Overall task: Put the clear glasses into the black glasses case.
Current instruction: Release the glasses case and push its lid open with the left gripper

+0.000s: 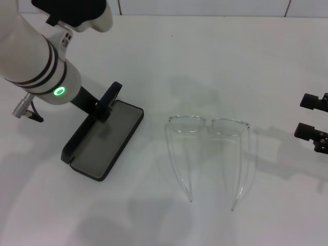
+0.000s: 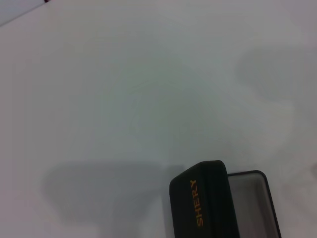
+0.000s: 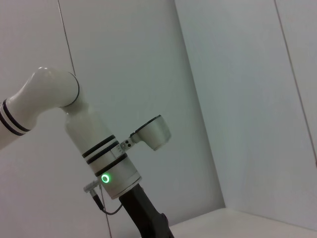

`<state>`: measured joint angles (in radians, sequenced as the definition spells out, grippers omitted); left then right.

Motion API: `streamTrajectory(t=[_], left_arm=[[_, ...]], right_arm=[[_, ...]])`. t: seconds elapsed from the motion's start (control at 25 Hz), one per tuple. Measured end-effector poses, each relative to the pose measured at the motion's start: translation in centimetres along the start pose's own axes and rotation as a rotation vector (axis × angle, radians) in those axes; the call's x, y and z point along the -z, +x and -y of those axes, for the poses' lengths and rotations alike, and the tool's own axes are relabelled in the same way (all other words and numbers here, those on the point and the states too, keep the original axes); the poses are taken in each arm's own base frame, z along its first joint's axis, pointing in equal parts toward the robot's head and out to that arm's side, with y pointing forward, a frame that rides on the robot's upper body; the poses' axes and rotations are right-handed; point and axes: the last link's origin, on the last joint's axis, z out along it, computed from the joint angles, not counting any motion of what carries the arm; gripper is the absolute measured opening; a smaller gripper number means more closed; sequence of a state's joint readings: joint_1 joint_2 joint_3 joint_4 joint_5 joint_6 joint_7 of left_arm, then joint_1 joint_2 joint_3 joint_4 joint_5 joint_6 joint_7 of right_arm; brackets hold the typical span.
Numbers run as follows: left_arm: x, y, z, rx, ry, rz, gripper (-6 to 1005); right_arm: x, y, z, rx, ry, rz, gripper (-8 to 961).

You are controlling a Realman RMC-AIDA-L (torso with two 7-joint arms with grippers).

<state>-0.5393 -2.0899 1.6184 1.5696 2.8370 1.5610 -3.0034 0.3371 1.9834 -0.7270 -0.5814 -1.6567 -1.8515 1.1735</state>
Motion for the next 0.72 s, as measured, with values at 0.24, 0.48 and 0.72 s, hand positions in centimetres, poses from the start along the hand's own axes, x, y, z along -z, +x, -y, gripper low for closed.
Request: streamTrajectory(t=[0.24,0.48,0.72], left_arm=[[0.0,0.0,-0.3,-0.022,0.002,0.023,257],[0.6,0.3,-0.6,-0.060,0.006,-0.006,253],[1.6,1.0,-1.0,-0.127,0.015,-0.067,226]], right_arm=[[0.0,0.0,0.0,-0.001,0.000,0.000,724],[0.1,0.2,-0.1,-0.005,0.004,0.000,724],[0.3,0.2,-0.2,-0.009,0.011,0.006,724]])
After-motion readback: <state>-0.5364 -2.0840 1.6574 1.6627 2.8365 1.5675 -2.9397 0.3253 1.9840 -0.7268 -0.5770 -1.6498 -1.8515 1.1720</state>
